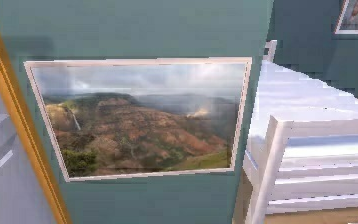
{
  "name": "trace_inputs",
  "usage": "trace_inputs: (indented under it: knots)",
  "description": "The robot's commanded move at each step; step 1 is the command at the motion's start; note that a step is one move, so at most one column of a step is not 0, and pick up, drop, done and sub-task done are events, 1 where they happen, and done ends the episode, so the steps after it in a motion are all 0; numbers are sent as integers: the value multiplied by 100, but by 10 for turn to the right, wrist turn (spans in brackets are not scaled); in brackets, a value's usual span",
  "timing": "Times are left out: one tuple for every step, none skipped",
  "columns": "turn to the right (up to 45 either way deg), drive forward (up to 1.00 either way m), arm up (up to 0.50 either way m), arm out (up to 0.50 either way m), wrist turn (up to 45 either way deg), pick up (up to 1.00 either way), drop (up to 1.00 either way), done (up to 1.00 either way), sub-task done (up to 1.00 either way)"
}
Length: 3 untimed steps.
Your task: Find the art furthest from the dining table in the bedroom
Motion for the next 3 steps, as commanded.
trace_inputs:
  knots:
    - [0,5,0,0,0,0,0,0,0]
    - [-450,0,0,0,0,0,0,0,0]
    - [-450,0,0,0,0,0,0,0,0]
